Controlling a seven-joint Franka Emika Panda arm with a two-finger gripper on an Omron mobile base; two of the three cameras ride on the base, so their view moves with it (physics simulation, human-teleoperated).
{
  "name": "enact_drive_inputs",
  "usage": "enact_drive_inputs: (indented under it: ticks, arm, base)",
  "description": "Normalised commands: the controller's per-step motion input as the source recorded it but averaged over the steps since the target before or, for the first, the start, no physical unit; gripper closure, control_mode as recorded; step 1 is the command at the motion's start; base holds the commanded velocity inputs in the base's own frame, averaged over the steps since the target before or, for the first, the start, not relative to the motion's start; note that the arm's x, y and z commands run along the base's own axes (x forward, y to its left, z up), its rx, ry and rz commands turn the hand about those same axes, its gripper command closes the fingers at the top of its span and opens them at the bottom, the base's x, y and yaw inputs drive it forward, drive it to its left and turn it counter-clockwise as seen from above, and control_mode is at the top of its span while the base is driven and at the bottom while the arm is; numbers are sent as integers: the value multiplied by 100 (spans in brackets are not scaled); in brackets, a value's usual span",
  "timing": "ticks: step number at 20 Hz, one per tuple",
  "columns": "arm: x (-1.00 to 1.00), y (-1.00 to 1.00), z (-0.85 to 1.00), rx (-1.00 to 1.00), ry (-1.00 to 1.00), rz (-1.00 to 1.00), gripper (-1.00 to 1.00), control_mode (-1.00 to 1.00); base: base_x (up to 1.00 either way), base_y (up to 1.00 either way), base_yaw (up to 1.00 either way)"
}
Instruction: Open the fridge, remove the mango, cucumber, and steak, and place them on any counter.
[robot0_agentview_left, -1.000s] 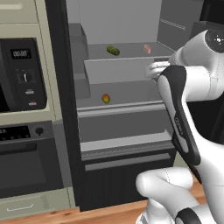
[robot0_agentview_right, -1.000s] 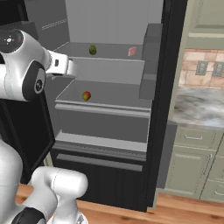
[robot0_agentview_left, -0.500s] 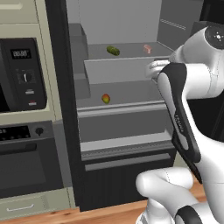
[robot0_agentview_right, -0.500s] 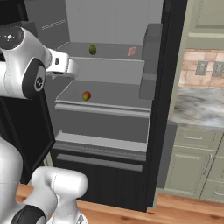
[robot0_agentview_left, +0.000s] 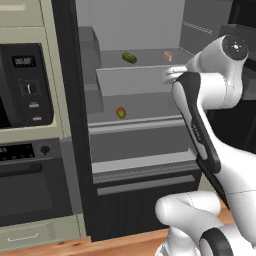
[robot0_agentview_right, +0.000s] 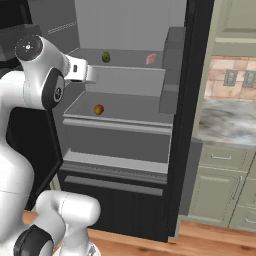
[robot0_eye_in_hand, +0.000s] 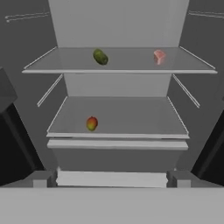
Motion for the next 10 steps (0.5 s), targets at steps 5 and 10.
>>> enact_drive_inputs:
  ticks: [5,10]
  arm:
    - [5,-11,1,0,0,0,-100,-100]
    - [0,-4,8,0,0,0,-100,100]
  base:
    - [0,0,0]
    - [10,0,0]
